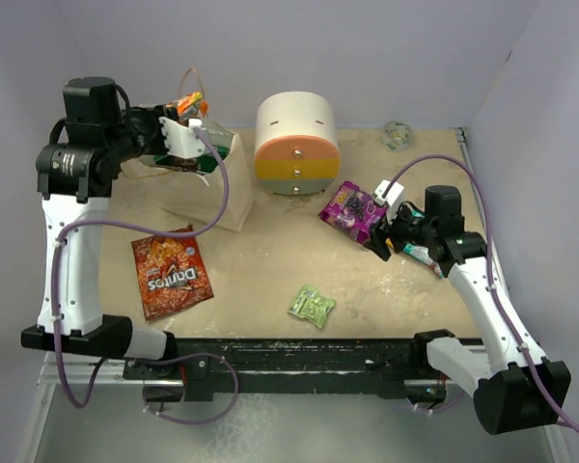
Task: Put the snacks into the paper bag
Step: Place the snack in the paper bag.
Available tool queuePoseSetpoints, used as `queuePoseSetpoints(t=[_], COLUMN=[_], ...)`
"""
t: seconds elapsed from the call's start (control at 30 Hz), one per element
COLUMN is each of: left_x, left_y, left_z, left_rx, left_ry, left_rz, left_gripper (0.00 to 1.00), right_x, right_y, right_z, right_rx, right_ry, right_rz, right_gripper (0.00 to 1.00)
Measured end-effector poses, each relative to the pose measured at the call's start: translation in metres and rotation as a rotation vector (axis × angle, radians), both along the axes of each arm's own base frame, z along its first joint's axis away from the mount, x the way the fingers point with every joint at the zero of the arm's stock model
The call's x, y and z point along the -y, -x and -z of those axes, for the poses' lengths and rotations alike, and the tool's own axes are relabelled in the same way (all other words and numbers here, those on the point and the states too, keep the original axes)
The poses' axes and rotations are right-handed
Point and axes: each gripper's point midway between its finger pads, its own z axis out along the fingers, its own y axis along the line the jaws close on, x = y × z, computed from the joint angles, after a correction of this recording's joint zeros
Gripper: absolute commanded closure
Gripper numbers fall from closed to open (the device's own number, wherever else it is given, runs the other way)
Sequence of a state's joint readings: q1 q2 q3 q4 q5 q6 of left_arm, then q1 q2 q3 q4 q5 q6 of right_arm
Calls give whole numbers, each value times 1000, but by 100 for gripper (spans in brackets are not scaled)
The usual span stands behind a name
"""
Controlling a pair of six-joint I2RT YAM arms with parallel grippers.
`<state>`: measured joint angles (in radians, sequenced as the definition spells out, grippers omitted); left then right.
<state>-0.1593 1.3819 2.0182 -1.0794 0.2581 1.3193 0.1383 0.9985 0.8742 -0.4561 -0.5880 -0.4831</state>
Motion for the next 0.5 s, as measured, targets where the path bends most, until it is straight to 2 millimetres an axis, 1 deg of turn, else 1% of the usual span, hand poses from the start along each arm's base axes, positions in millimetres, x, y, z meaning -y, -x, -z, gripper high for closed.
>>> queuePoseSetpoints(t=[0.1,0.17,0.33,0.5], left_x=[-17,-23,-27,-27], left_y=[-16,-25,-41,-50], left_z=[9,17,37,61], left_rx=[-12,-28,-88,-161], left_ry=[-30,-41,-43,-72], left_rz=[18,42,118,186], left_gripper=[100,100,100,100], right_x=[0,1,2,4], right_y=[0,0,-1,-2], right_z=[0,0,0,1], right_rx=[2,4,7,11], right_ry=[2,3,11,21], right_rz=[1,1,6,11], right_gripper=[28,28,28,28])
